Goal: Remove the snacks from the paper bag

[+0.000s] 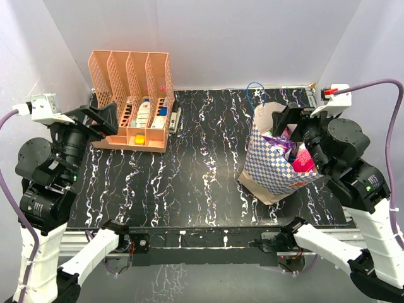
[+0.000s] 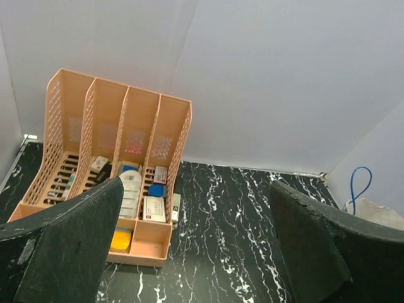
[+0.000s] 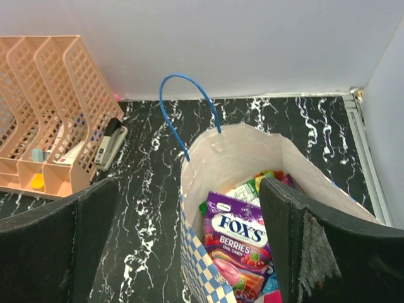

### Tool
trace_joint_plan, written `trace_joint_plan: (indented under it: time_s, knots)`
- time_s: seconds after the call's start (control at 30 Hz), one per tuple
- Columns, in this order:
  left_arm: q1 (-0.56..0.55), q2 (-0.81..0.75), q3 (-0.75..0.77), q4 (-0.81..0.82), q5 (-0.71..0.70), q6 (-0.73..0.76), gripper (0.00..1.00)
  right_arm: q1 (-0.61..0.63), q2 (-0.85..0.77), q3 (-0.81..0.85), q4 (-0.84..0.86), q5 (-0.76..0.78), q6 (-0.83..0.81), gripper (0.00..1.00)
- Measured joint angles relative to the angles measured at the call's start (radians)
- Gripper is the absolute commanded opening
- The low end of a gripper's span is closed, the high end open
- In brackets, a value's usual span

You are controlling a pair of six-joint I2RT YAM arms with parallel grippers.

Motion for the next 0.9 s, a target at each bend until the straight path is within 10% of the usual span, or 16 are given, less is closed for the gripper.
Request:
trace_joint_plan:
  time_s: [0.9]
  knots:
    - [0.180,0.136,-0.110,-0.169,0.494,-0.148,0.98,-0.067,-0.019,0.023,-0.395,0.148,0.293,0.98]
